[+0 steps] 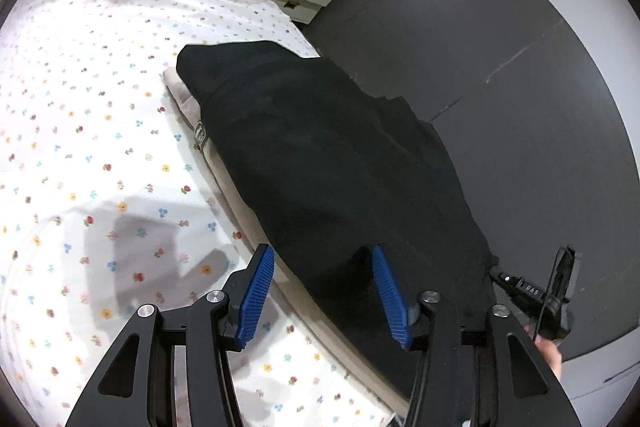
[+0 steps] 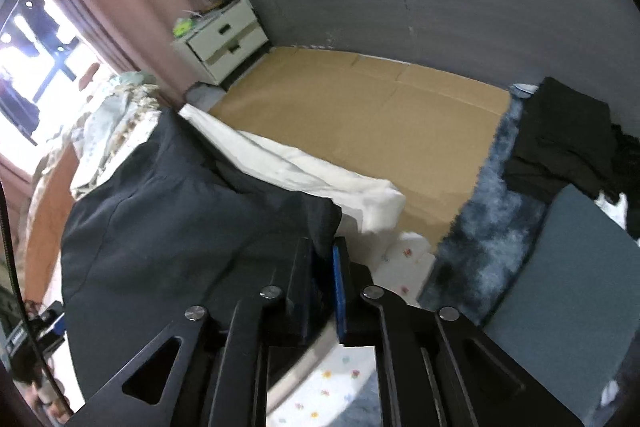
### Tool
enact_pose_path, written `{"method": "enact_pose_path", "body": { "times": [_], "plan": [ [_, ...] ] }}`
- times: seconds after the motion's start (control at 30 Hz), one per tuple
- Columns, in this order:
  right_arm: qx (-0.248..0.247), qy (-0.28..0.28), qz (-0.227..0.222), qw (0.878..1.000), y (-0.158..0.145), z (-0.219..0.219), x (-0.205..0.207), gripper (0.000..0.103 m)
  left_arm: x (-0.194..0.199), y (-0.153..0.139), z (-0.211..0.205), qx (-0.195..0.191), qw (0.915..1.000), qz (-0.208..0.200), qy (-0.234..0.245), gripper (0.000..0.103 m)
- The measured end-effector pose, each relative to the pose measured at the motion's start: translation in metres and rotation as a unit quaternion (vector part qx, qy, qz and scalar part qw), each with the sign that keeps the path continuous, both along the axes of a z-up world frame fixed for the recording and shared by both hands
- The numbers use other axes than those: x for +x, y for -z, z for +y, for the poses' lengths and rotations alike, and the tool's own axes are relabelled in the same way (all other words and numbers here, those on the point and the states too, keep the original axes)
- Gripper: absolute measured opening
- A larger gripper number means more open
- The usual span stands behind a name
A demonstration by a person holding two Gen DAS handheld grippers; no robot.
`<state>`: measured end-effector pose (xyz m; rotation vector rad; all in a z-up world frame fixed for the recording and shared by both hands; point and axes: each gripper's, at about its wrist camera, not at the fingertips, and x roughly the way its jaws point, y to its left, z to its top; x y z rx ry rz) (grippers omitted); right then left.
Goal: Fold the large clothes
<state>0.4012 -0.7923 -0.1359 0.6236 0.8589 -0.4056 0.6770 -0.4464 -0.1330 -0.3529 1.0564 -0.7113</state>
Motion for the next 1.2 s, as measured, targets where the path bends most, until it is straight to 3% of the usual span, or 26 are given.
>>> {"method": "enact_pose_path", "body": {
  "times": [0.1, 0.17, 0.27, 0.4, 0.53, 0.67, 1.03, 1.2],
  "plan": [
    [-0.015, 0.004, 0.003, 1.000, -0.016, 0.005, -0.015, 0.033, -0.009, -0.012, 0.008, 0.000, 1.0000, -0.007, 0.000, 0.062],
    [-0.023, 0.001, -0.003, 1.000, -0.028, 0.010, -0.027, 0.045, -0.015, -0.022, 0.018, -0.003, 0.9999, -0.016, -0.005, 0.074],
    [-0.024, -0.003, -0.018, 1.000, -0.047, 0.019, -0.046, 0.058, -0.022, -0.034, 0.033, -0.006, 0.9996, -0.022, -0.013, 0.082],
    [-0.029, -0.010, -0.032, 0.999, -0.070, 0.036, -0.070, 0.069, -0.038, -0.054, 0.060, -0.007, 0.9992, -0.036, -0.018, 0.086],
    [-0.041, -0.011, -0.040, 0.998, -0.093, 0.059, -0.091, 0.081, -0.062, -0.078, 0.083, -0.008, 0.9974, -0.066, -0.026, 0.100],
    [-0.063, -0.023, -0.055, 0.996, -0.118, 0.086, -0.110, 0.101, -0.091, -0.103, 0.107, 0.009, 0.9944, -0.100, -0.033, 0.102],
    [-0.091, -0.050, -0.102, 0.989, -0.174, 0.152, -0.171, 0.103, -0.185, -0.170, 0.165, 0.027, 0.9813, -0.187, -0.038, 0.102],
    [-0.106, -0.056, -0.121, 0.985, -0.190, 0.183, -0.200, 0.103, -0.226, -0.190, 0.190, 0.050, 0.9699, -0.237, -0.027, 0.102]
  ]
}}
